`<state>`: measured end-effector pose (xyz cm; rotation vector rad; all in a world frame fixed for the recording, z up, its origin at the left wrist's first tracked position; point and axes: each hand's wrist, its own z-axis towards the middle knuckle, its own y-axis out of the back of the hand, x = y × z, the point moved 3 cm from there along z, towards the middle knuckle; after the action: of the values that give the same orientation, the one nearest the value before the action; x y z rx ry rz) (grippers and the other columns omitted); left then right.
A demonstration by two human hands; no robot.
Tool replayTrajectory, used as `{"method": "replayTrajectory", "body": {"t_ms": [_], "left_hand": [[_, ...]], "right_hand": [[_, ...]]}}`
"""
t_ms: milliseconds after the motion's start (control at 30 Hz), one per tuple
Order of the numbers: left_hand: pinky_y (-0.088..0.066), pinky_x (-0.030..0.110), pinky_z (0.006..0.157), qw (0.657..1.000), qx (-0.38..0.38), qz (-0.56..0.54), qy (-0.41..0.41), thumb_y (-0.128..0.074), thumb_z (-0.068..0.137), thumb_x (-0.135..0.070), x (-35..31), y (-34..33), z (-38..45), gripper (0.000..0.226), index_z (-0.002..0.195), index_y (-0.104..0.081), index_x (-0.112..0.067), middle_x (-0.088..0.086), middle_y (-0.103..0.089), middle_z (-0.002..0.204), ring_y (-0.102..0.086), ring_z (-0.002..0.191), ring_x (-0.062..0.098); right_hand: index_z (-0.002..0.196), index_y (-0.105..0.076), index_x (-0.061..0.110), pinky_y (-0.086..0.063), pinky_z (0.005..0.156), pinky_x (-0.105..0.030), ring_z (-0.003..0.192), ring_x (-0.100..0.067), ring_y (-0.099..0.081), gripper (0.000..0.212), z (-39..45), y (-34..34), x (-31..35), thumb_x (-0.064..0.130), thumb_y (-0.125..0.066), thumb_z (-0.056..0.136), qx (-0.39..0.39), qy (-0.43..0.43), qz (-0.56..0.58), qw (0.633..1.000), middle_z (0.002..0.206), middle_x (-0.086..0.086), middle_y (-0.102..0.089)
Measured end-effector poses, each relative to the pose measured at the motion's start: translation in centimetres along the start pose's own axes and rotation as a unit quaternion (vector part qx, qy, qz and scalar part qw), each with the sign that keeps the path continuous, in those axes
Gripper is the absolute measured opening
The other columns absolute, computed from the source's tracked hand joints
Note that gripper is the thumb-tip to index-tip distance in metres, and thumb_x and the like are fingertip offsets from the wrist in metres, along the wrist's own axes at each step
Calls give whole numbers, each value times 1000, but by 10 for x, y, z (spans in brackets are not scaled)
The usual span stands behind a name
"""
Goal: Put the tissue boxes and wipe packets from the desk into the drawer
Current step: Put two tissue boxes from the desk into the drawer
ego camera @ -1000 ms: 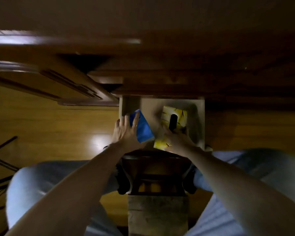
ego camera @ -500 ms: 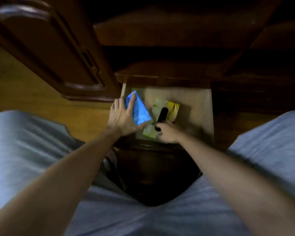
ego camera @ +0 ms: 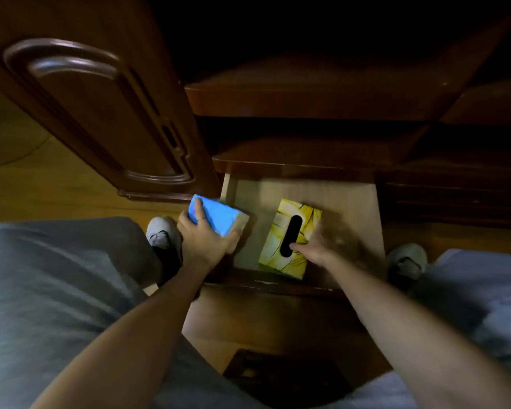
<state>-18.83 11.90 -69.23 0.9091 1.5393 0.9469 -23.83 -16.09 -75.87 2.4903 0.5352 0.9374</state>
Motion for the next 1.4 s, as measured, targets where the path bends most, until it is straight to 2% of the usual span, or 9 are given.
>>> {"method": "replayTrajectory", "body": {"t_ms": [133, 233, 400, 567, 767, 933, 1067, 1200, 1400], "left_hand": [[-25, 47, 118, 957, -29, -218, 188, -63, 67, -78, 16, -14, 13, 123, 163, -11, -20, 22, -26, 152, -29, 142, 42], [-30, 47, 114, 902, -23, -334, 271, -63, 65, -80, 29, -24, 14, 122, 162, -13, -25, 20, -26, 155, -36, 139, 42], [-38, 49, 116, 865, -12, -427, 265, -68, 53, -90, 46, -29, 15, 125, 156, -31, -32, 8, -49, 146, -51, 131, 30], [-41, 49, 114, 853, 7, -451, 263, -71, 47, -92, 48, -33, 16, 130, 156, -31, -33, 6, -48, 148, -54, 130, 27], [-39, 48, 116, 862, 11, -443, 248, -69, 54, -88, 48, -28, 18, 125, 157, -28, -31, 6, -48, 147, -54, 128, 27], [-43, 48, 113, 876, 6, -416, 244, -69, 55, -87, 48, -23, 18, 122, 157, -30, -31, 6, -50, 145, -57, 124, 26], [-40, 37, 113, 897, 13, -380, 225, -70, 56, -86, 44, -19, 18, 125, 159, -24, -33, 7, -42, 146, -54, 117, 20], [-27, 26, 107, 927, 26, -324, 188, -76, 60, -78, 40, -11, 20, 130, 162, -9, -34, 4, -24, 154, -37, 137, 23], [-33, 27, 107, 979, 45, -197, 9, -71, 60, -85, 4, 4, 10, 127, 158, -2, -42, -6, -12, 156, -32, 140, 26]], "right_hand": [[160, 21, 24, -28, 121, -49, 154, -32, -22, 124, 19, -17, -9, 36, -79, 87, -2, 11, 83, 996, 171, -6, -6], [161, 16, 31, -43, 109, -50, 151, -32, -27, 121, 25, -32, 5, 40, -79, 86, 51, 1, 129, 990, 170, -1, -12], [162, 11, 25, -31, 120, -47, 152, -31, -25, 121, 16, -91, 53, 22, -82, 86, 78, 44, 117, 989, 170, -7, -14], [162, 7, 20, -29, 121, -51, 152, -35, -24, 115, 10, -111, 53, 27, -80, 87, 43, 7, 91, 995, 169, -12, -16], [161, -7, 14, -38, 116, -48, 147, -35, -35, 110, 4, -104, 61, 33, -83, 84, 39, 10, 72, 997, 164, -14, -28], [158, -30, 27, -55, 90, -41, 141, -34, -43, 86, 8, -69, 59, 67, -61, 88, 173, -54, 202, 962, 163, -9, -32], [145, -49, 6, -57, 96, -47, 115, -38, -60, 56, 19, -50, 61, 44, -48, 103, -23, -122, 244, 962, 150, -19, -50], [148, -48, 12, -43, 109, -47, 136, -35, -50, 56, -4, -87, 79, 48, -35, 107, 34, -122, 220, 967, 153, -15, -48], [159, -30, 26, -30, 117, -46, 147, -27, -34, 66, -5, -48, 82, 61, -35, 103, 83, -72, 281, 953, 165, -7, -30]]}}
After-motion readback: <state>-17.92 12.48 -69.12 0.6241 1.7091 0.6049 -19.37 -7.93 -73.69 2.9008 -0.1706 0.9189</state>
